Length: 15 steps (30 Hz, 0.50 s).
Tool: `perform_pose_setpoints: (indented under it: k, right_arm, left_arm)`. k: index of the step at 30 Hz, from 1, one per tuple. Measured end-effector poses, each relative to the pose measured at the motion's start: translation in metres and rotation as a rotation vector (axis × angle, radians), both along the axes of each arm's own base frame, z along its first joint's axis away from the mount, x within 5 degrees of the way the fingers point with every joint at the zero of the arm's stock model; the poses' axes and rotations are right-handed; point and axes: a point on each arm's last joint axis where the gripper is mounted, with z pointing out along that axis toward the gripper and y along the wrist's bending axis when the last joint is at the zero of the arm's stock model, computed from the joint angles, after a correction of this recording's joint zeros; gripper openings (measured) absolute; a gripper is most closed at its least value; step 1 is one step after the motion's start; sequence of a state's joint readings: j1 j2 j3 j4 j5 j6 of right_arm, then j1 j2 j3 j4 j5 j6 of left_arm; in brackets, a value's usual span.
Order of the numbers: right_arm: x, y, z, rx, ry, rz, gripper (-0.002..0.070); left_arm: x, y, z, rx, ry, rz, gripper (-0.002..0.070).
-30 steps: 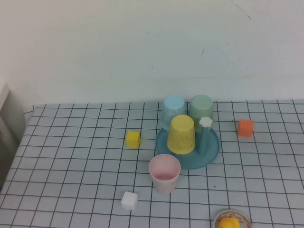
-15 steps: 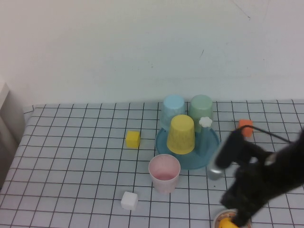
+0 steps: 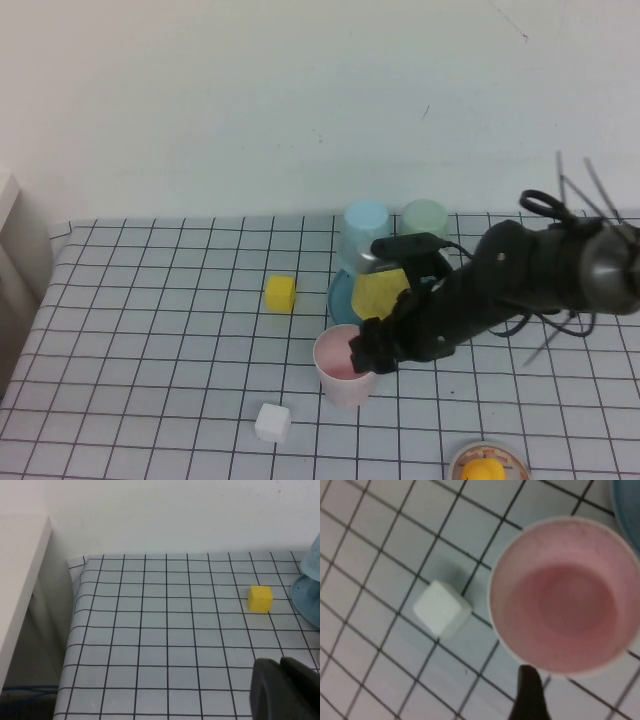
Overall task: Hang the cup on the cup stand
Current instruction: Pick up the cup from the table
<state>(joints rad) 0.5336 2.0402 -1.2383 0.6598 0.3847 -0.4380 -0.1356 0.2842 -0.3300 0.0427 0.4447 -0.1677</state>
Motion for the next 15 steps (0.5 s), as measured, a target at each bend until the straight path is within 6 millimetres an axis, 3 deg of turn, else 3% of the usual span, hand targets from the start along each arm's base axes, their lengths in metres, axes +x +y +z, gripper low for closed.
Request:
perform_pose_setpoints:
  k: [8,15]
  right_arm:
    - [0.026,0.015,-0.034,0.035,0.024,-0.084,0.0456]
    - [0.027,0.017,-0.054,0.028,0.071,-0.099,0.0298]
  left_arm:
    - [0.0,0.0,0.0,-0.001,0.0,0.0,-0.0002]
    - [0.0,0.0,0.0,-0.001,0.0,0.0,-0.0001]
